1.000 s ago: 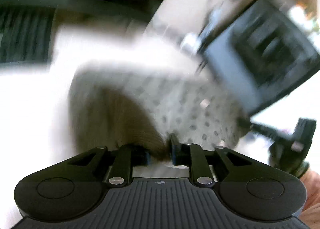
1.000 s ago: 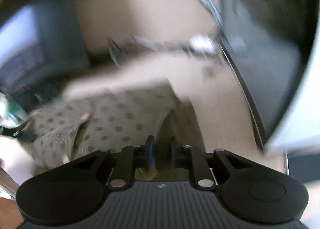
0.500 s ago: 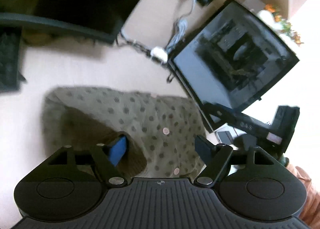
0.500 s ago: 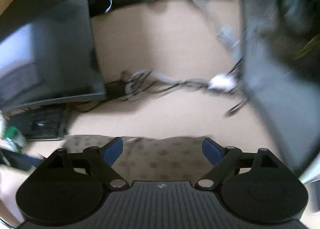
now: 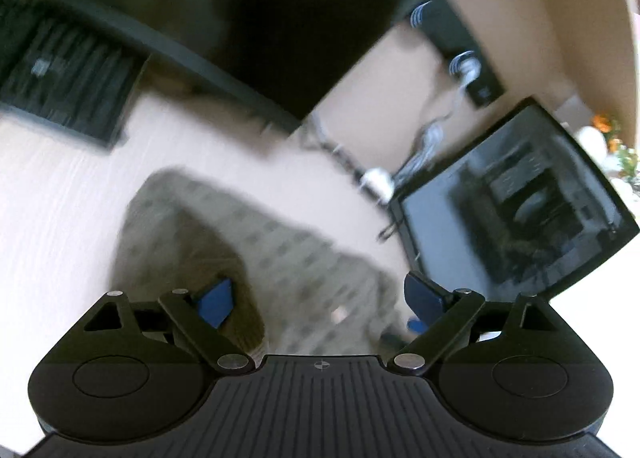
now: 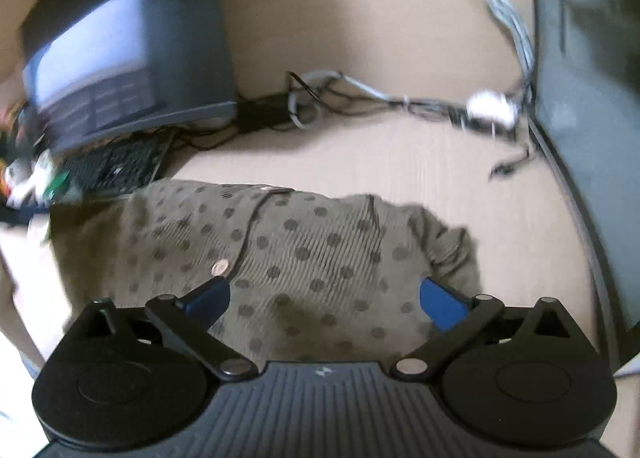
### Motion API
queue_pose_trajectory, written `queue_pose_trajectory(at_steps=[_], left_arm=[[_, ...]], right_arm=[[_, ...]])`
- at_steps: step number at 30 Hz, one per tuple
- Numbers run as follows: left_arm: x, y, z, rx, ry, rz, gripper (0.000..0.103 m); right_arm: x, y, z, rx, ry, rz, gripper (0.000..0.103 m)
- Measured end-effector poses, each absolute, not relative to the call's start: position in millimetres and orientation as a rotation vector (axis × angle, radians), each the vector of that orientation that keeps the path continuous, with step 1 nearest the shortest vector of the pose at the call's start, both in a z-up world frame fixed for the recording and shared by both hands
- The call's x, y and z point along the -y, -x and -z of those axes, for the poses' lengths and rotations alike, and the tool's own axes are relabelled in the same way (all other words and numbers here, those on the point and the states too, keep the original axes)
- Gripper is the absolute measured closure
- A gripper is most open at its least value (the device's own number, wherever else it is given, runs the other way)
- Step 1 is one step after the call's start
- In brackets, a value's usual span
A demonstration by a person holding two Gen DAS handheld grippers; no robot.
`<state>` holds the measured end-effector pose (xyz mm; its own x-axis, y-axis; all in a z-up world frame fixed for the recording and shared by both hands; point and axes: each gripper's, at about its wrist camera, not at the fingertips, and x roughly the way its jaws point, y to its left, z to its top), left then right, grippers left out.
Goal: Fold clothes
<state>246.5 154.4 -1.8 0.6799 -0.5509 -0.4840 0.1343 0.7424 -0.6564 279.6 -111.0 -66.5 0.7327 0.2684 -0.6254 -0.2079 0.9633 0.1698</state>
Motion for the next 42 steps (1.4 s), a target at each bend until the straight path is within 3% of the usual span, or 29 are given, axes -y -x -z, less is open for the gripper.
queue_pose_trajectory(at_steps=[3,9,12,16,20,23,28,34,39,42], left_arm=[[-129.6,-257.4,17.8,-0.73,0.57,0.367,0.008],[-133.3,-245.5,75.2,-0.953,0.498,0.211,0.008],[-153.5,-223.0,58.8,-0.923,0.478,0.184,0.008],[-182.8,-197.1,8.0,-0.751,0.494,0.222,0.008],[-174.9,-223.2,-20.0,-0.665,0.495,0.378,0.005],[-148.6,-265.7,-4.4,-0.739,0.485,0.42,0.005],[-119.0,-305.3,69.6,-1.023,0.448,0.284,0.005],[-120.4,-307.7,70.5,-1.026,0.407,0.341,0.003],[-129.1,-308.6,66.6,-1.049,0.413,0.378,0.002],[-129.4,-308.3,67.7,-1.055,0.419,0.392,0.001]], right_arm=[[107.9,-273.0,73.9,-0.689,-0.03,-0.287,0.0],[116.8,-268.1,70.6,-0.693,-0.006,-0.2,0.0],[128.3,-268.9,55.6,-0.655,-0.016,-0.192,0.0],[129.0,-292.3,57.3,-0.665,-0.023,-0.194,0.0],[113.6,-323.9,68.0,-0.681,0.007,-0.18,0.0],[99.4,-341.9,86.1,-0.736,0.03,-0.177,0.0],[98.3,-345.9,104.7,-0.787,-0.043,-0.162,0.0],[99.6,-352.0,92.5,-0.859,-0.064,-0.154,0.0],[105.8,-348.4,65.6,-0.697,-0.03,0.016,0.0],[111.8,-356.8,78.4,-0.746,-0.031,0.09,0.0]])
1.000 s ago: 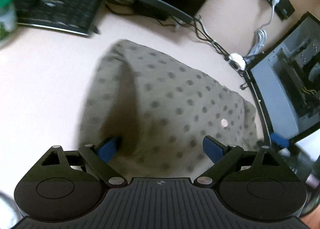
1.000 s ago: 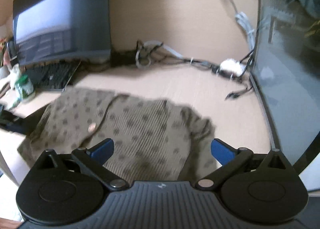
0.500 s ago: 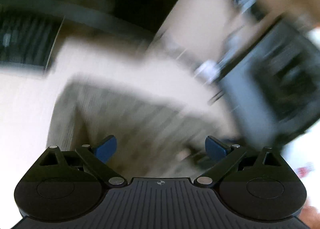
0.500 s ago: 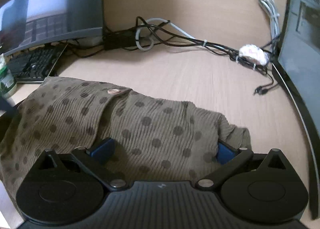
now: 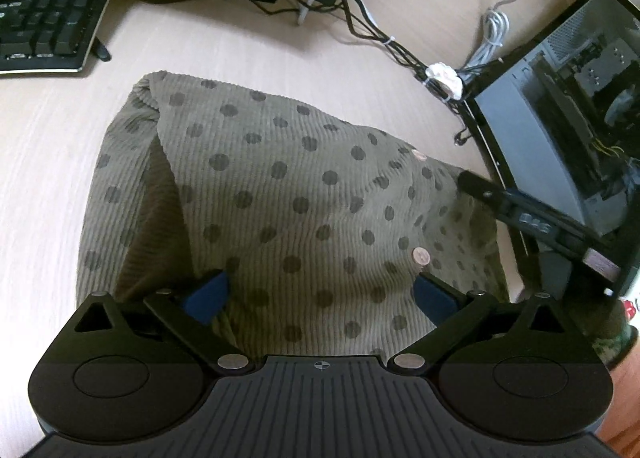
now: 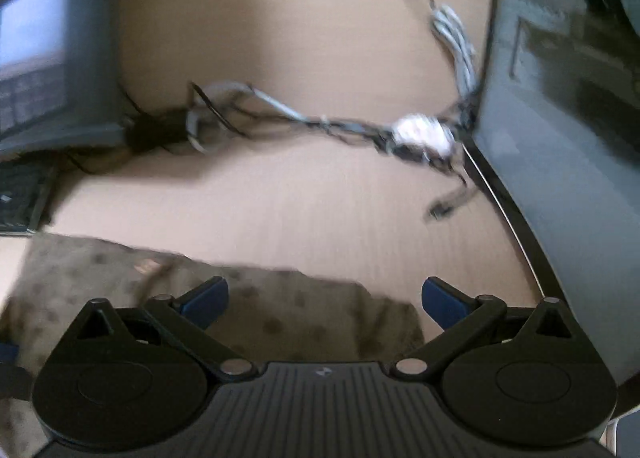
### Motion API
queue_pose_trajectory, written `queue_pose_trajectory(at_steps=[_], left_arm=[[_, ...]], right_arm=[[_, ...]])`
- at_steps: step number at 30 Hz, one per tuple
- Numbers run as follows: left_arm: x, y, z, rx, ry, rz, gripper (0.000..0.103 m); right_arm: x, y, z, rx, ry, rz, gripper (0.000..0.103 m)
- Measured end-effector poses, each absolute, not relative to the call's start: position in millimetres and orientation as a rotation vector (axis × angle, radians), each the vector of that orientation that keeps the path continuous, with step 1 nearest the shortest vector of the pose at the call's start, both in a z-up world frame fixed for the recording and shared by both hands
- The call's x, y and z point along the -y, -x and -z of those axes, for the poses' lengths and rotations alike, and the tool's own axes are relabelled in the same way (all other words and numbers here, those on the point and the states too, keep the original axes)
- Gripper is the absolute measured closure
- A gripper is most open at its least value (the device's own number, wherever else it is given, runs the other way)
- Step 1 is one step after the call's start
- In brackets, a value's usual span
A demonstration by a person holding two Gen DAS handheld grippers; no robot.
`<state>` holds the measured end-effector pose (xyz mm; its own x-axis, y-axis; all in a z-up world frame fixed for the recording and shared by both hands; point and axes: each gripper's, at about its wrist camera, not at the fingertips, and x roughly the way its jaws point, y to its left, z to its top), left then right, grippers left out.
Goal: Fold clothes
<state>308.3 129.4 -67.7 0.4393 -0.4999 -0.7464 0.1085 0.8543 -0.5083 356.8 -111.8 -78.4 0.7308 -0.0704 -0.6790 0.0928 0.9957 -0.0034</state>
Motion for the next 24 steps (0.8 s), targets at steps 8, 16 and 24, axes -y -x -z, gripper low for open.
queue_pose_trajectory(at_steps=[8,16,24], left_arm=[[-136.3,-309.5,73.2,-1.022,0.475,0.422,0.0],[-170.9,-310.1,32.5,-0.908,0.543,0.507,0.0],[-177.7,-305.6,3.6,-0.849,0.598,0.427,0.0]], right_arm=[[117.6,-360.9,110.6,-0.831,-0.095,0.075,0.0],[106.2,-333.7,81.3,-0.738,0.083,0.064,0.0],[116.2,-306.3,100.8,-0.806,0.101,0.052,0.0]])
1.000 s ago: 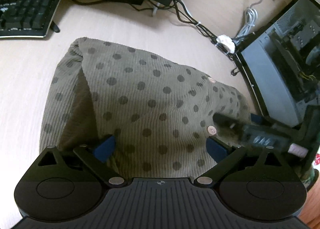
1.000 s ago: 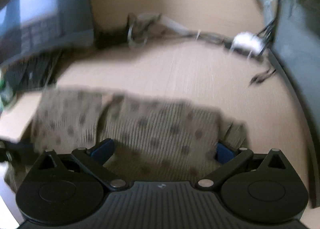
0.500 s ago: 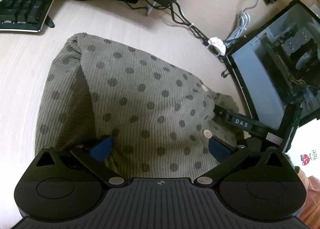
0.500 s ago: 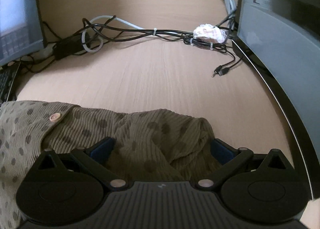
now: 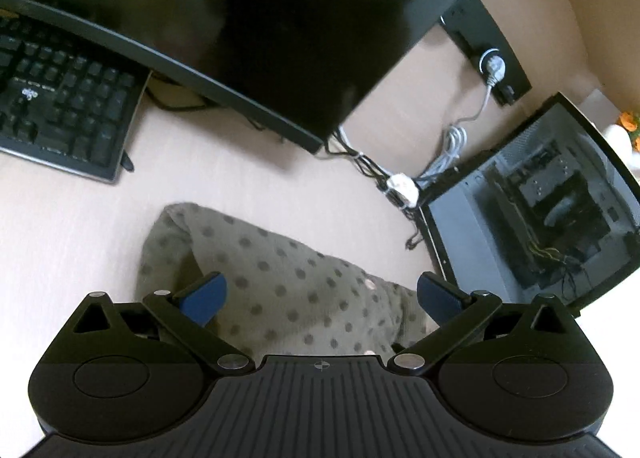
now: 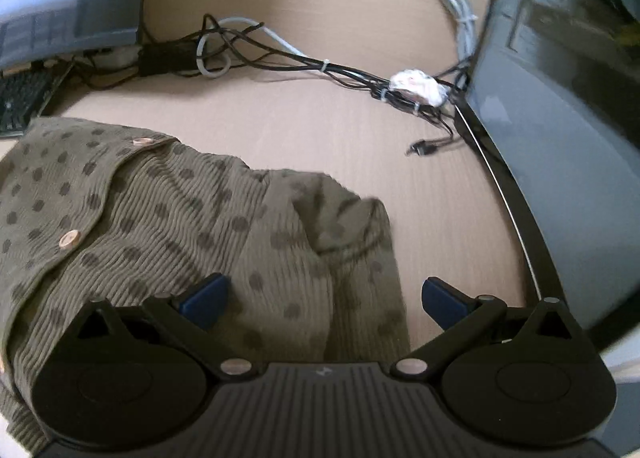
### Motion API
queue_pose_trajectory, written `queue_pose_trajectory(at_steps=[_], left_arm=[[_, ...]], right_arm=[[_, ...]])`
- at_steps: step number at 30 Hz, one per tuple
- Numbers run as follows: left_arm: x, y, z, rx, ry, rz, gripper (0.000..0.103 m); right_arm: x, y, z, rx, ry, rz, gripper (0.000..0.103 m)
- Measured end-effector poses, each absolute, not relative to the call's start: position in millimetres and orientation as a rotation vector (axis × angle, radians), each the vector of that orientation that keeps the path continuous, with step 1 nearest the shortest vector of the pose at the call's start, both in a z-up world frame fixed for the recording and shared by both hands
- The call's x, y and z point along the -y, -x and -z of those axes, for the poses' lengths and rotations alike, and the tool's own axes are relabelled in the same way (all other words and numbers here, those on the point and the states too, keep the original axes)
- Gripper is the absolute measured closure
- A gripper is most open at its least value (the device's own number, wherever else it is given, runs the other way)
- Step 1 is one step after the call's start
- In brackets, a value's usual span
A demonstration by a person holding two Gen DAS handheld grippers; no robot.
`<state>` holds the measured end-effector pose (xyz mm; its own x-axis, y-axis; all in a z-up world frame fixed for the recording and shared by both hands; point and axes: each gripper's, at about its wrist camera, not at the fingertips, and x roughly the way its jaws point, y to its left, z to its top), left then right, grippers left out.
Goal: Fold clothes
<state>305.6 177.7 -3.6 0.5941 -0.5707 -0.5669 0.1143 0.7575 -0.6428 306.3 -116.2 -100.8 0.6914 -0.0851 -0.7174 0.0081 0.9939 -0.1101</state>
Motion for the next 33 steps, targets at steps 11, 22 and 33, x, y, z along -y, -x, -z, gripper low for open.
queue_pose_trajectory(at_steps=[11,22,33], left_arm=[[-135.7,-298.2,67.8,-1.075,0.648,0.464,0.0],[-142.3,-307.4,75.8,-1.151,0.665,0.512,0.0],[-145.0,-318.9,29.0,-0.964,0.575,0.62,0.0]], right_arm=[[127.1,-310.4,60.5,-0.758,0.066,0.073,0.0],[121.5,-372.5,95.9,-0.762,0.224,0.143,0.0],[129.9,-297.6,51.0,-0.636,-0.092,0.042,0.0]])
